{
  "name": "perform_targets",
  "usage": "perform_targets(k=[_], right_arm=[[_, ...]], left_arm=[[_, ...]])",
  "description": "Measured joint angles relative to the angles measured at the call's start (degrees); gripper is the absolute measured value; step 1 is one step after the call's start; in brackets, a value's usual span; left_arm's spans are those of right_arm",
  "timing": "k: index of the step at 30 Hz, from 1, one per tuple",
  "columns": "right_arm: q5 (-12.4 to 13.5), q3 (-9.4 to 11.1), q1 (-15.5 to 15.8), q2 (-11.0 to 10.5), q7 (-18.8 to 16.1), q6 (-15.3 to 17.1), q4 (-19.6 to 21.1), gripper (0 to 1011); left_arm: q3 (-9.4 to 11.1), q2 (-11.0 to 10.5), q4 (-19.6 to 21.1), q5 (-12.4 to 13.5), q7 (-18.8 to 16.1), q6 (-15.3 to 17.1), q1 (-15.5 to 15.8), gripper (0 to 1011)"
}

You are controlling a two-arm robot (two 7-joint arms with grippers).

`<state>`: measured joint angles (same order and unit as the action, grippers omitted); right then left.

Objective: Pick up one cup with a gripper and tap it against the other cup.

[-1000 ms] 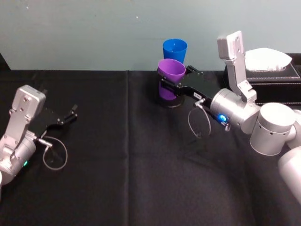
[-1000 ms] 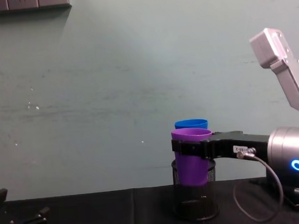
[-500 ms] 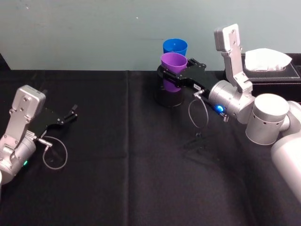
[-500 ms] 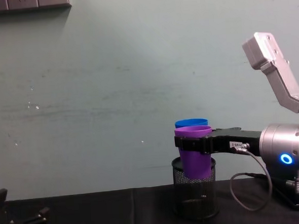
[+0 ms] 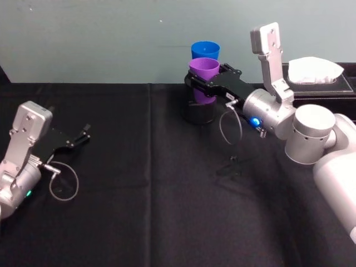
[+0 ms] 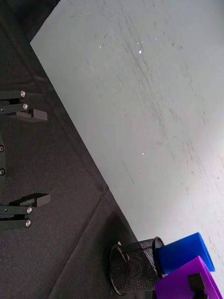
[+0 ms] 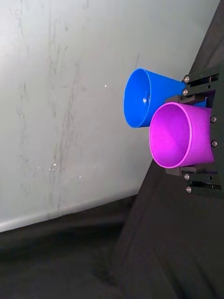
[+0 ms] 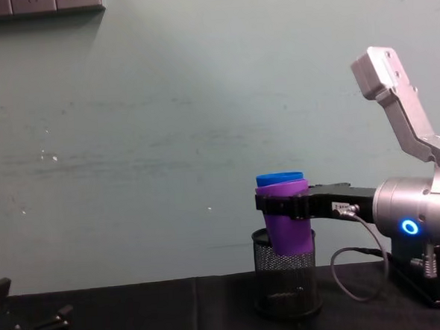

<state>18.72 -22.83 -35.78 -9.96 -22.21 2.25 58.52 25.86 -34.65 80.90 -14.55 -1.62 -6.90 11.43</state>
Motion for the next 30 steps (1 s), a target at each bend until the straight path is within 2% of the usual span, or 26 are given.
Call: perform_targets(k=[30], right_arm=[[-0.56, 1.31, 0.14, 0.76, -0.63, 0.1, 0.27, 735]], left_arm=[[0.0, 0.0, 0.0, 0.0, 0.0, 0.0, 0.0, 1005]])
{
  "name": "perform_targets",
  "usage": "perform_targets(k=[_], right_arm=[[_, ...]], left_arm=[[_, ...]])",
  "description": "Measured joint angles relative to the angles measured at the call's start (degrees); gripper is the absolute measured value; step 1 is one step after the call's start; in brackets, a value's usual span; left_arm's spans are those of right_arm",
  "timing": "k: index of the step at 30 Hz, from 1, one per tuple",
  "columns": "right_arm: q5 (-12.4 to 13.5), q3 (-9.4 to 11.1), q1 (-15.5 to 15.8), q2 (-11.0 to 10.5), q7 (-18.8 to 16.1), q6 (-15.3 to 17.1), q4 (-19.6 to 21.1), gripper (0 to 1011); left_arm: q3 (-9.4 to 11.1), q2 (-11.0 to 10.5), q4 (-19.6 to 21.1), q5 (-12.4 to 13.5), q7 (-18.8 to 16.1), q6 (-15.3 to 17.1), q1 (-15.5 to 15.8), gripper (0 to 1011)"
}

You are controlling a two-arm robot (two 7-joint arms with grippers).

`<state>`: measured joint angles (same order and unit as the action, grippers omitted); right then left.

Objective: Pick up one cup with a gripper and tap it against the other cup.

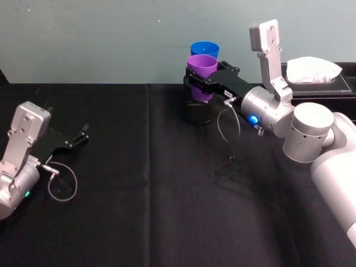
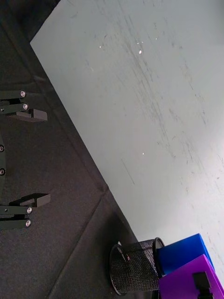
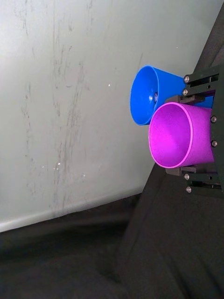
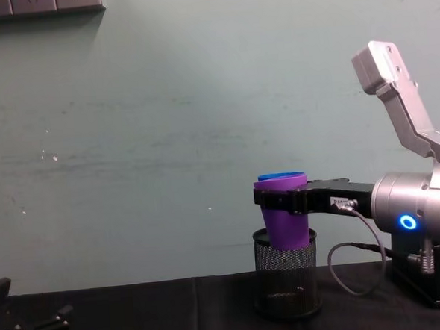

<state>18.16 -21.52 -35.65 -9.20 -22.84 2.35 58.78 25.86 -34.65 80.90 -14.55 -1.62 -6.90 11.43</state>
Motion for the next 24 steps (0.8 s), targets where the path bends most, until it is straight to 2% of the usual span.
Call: perform_targets(k=[24], right_arm=[[0.04, -0.01, 0.01, -0.01, -0.01, -0.06, 0.0, 735]], left_arm=[[0.0, 0.0, 0.0, 0.0, 0.0, 0.0, 0.0, 1005]])
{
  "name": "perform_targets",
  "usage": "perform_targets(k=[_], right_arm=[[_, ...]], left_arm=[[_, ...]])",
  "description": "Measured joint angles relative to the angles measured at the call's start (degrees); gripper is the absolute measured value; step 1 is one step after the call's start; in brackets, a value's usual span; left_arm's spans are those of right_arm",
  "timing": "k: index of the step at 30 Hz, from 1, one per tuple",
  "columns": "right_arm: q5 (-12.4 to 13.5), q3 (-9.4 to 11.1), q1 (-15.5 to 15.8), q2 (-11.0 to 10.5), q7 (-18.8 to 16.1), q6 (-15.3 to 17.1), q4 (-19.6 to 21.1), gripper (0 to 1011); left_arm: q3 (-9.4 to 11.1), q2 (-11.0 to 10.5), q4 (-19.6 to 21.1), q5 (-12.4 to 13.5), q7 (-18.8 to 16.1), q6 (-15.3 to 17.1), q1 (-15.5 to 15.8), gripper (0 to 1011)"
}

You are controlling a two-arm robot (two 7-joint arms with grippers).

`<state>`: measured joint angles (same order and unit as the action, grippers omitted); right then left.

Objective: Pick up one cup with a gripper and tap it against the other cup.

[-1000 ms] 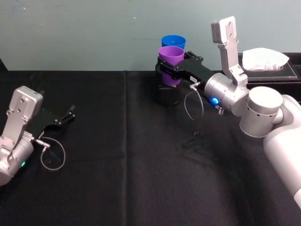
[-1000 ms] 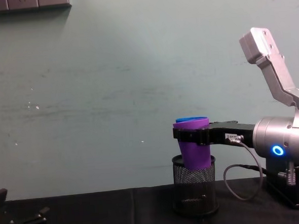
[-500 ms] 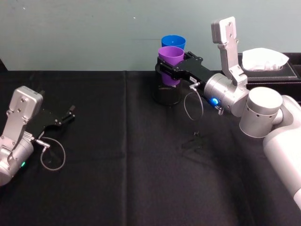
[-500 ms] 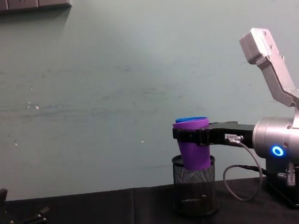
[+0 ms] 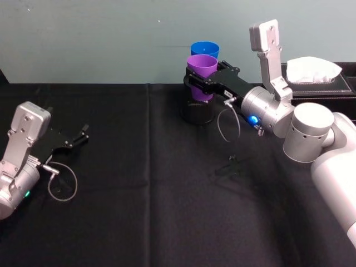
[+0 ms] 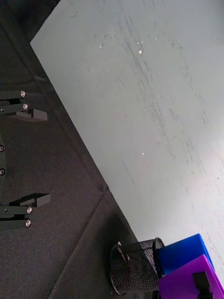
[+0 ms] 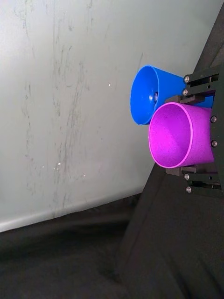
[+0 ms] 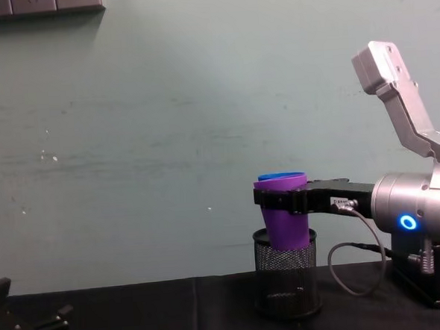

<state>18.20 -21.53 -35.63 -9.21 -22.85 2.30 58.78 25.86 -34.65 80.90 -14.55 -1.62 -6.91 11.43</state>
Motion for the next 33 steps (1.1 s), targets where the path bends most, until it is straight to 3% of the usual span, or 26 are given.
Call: perform_targets(k=[33], right_arm=[[0.01, 0.0, 0.0, 0.0, 0.03, -0.01, -0.04, 735]], left_arm=[[0.0, 0.0, 0.0, 0.0, 0.0, 0.0, 0.0, 1005]])
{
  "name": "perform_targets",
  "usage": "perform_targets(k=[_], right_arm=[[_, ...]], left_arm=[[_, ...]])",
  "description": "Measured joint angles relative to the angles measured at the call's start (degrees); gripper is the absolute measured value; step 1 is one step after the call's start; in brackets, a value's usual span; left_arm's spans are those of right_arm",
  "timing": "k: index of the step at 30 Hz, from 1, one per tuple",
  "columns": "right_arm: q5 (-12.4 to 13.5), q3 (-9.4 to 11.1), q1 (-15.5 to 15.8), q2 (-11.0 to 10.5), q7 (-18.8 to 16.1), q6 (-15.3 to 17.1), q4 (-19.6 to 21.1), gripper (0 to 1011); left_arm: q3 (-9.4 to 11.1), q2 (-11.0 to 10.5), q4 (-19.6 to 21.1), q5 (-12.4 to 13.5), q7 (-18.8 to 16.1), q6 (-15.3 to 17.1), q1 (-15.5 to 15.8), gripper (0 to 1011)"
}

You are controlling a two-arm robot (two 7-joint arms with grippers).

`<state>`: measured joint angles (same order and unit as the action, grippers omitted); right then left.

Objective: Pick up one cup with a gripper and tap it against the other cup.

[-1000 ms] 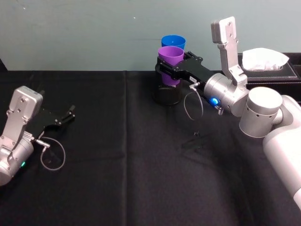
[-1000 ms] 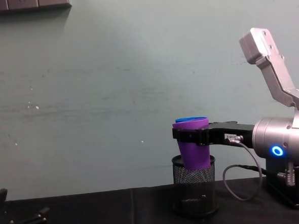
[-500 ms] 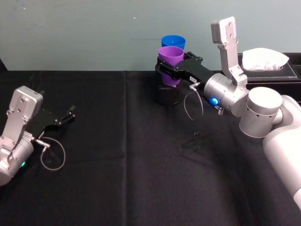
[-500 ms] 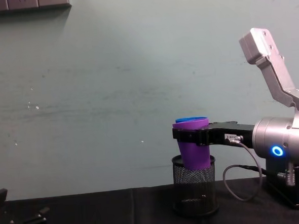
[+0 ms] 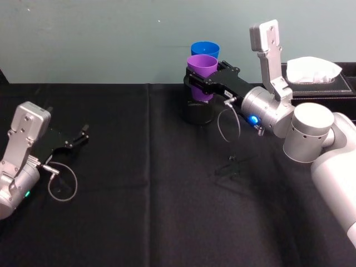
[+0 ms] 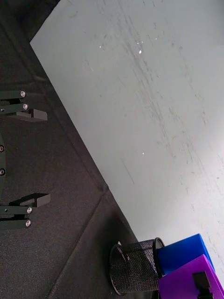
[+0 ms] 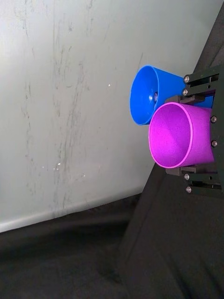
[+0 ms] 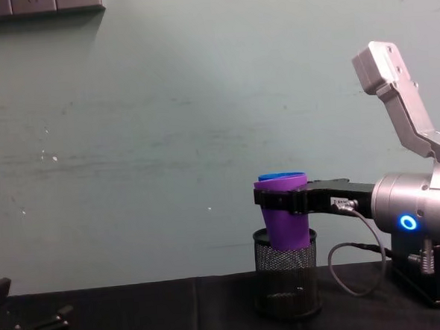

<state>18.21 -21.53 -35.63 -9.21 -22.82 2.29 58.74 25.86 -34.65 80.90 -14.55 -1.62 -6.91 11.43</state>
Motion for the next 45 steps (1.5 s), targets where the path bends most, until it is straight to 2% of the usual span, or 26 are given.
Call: perform_targets(k=[13, 18, 27, 34, 38, 40, 41, 45], right_arm=[[-0.05, -0.05, 0.15, -0.07, -0.04, -0.05, 0.21, 735], [0.11, -0.24, 1.5, -0.66, -0.7, 0.58, 2.15, 735], [2.11, 0.01, 6.59, -3.26, -1.21, 3.14, 10.62, 735], [4.19, 0.21, 11.65, -6.42, -1.42, 4.34, 18.54, 735], [4.85, 0.21, 13.56, -7.72, -1.45, 4.7, 21.19, 735], [5.62, 0.23, 15.6, -9.12, -1.52, 4.86, 23.72, 735], [5.62, 0.23, 15.6, -9.12, -1.52, 4.86, 23.72, 735], [6.34, 0.09, 18.43, -11.27, -1.97, 4.24, 26.83, 735]], left_arm=[[0.0, 0.0, 0.0, 0.0, 0.0, 0.0, 0.0, 1005], [0.0, 0.0, 0.0, 0.0, 0.0, 0.0, 0.0, 1005], [0.0, 0.0, 0.0, 0.0, 0.0, 0.0, 0.0, 1005], [0.0, 0.0, 0.0, 0.0, 0.0, 0.0, 0.0, 1005], [0.0, 0.0, 0.0, 0.0, 0.0, 0.0, 0.0, 1005], [0.0, 0.0, 0.0, 0.0, 0.0, 0.0, 0.0, 1005], [0.0, 0.0, 0.0, 0.0, 0.0, 0.0, 0.0, 1005], [0.0, 0.0, 0.0, 0.0, 0.0, 0.0, 0.0, 1005]])
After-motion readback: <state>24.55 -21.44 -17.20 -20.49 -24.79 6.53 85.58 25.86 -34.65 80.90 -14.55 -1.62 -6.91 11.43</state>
